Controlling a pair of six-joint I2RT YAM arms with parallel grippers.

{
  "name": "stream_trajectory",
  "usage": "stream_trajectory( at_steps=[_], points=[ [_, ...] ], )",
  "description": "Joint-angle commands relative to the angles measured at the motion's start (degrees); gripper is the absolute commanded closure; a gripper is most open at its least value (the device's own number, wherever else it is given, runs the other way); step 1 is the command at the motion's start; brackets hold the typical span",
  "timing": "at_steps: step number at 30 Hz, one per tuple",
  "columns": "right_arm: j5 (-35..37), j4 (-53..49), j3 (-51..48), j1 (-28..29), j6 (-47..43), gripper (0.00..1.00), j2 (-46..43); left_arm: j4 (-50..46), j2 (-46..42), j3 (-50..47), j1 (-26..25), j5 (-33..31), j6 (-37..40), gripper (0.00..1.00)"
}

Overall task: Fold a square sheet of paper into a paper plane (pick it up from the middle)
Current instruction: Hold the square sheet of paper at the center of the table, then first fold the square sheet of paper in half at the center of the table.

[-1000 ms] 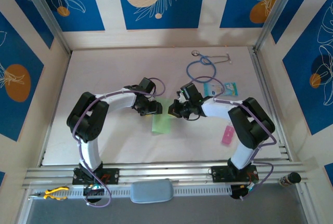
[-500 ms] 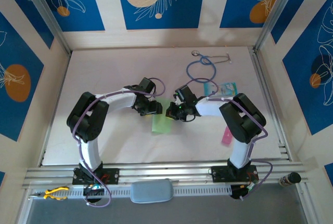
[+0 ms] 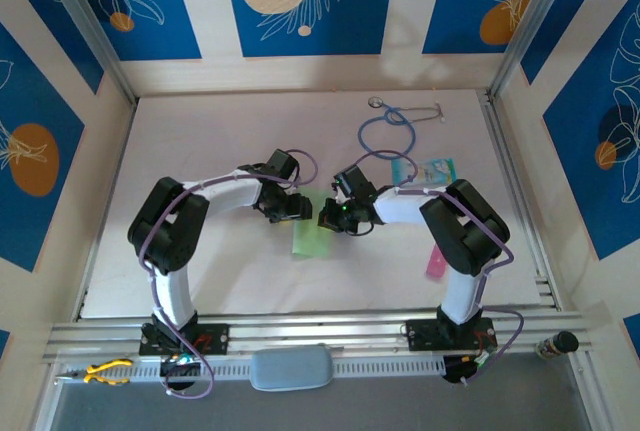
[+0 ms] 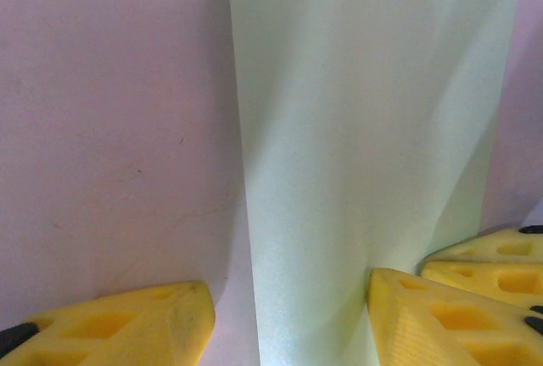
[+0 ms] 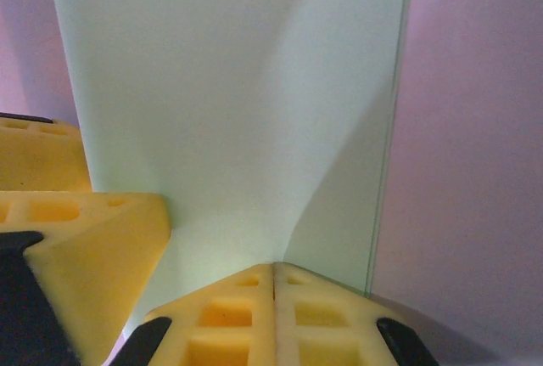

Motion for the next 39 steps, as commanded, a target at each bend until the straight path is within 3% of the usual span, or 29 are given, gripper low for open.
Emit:
stream_trajectory(
  at_steps=[1, 7, 10, 18, 21, 31, 39],
  points=[
    [0.6, -5.7, -0.9, -1.7, -4.6, 1.0, 2.0, 3.4, 1.9, -2.4, -0.5, -2.1, -0.7, 0.41],
    [-2.0, -13.1, 3.7, -4.2, -15.3, 1.0, 4.0, 5.8, -8.0, -4.3, 0.2, -2.1, -3.8, 0.36],
    [-3.2, -16.2, 6.4, -5.2, -19.1, 1.0, 5.8, 8.9, -11.1, -6.1, 1.4, 0.9, -4.4, 0.39],
    [-3.4, -14.9, 6.2, -6.0, -17.3, 1.0, 5.9, 21.7, -9.0, -9.3, 2.3, 15.2, -7.9, 0.76],
    [-2.7, -14.9, 5.8, -5.7, -16.6, 1.0, 6.1, 24.7, -6.9, -9.7, 2.2, 17.6, -9.4, 0.91],
    [-2.4, -14.6, 5.3, -5.8, -16.1, 1.0, 5.9, 28.8, -2.7, -11.7, 2.2, 19.0, -10.6, 0.95],
    [-2.3, -14.1, 4.5, -5.5, -15.6, 1.0, 5.9, 25.1, -1.7, -15.5, 2.4, 13.1, -6.6, 0.95]
  ],
)
